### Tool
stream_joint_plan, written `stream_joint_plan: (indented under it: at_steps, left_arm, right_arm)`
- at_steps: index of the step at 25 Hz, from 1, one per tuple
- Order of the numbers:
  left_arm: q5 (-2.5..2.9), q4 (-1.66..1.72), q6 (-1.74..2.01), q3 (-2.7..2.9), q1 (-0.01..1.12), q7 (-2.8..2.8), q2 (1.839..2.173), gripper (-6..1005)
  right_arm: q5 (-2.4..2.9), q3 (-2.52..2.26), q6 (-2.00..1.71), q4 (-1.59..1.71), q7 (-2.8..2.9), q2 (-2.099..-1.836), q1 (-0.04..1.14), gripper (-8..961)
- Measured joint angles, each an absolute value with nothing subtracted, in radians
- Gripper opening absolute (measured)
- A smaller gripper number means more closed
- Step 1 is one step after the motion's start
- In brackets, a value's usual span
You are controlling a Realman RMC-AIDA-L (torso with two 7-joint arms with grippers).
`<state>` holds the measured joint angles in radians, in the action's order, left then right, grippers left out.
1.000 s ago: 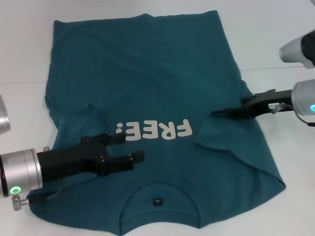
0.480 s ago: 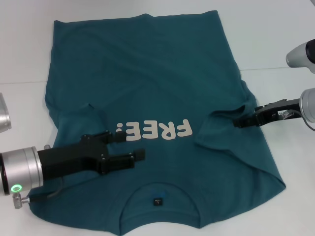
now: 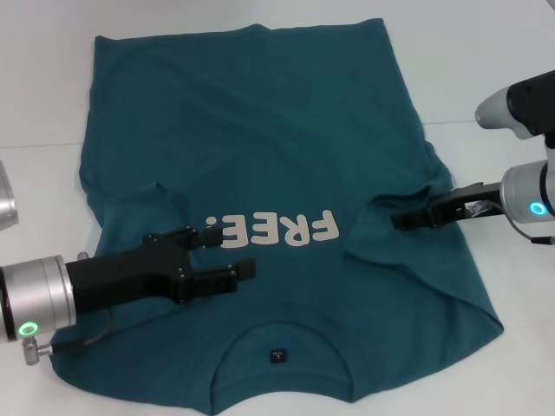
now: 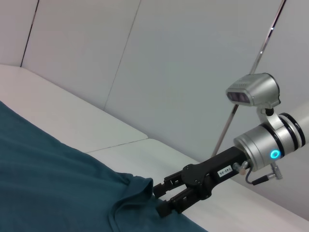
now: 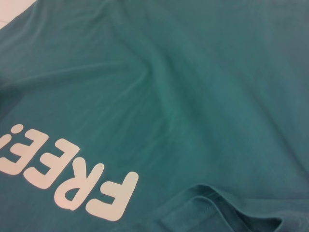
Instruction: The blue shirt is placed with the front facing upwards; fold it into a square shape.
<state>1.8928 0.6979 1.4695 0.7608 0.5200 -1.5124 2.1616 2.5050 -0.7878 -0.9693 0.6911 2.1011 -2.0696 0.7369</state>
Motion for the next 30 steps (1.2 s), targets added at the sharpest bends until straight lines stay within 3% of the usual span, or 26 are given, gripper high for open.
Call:
stream_joint_plan:
  at_steps: [17,30]
  left_arm:
    - [1.891,0.699,1.460,0.761,0.521,-1.512,2.160,875]
    - [1.891,0.698,1.445,0.761,0.516,-1.512,2.159,874]
  right_arm:
    - [2.497,-0.896,-0.597,0.512,2.087,-2.095,0.816,911]
    - [2.452,-0.935,-0.489,0.510,2.090,-2.094,0.835,912]
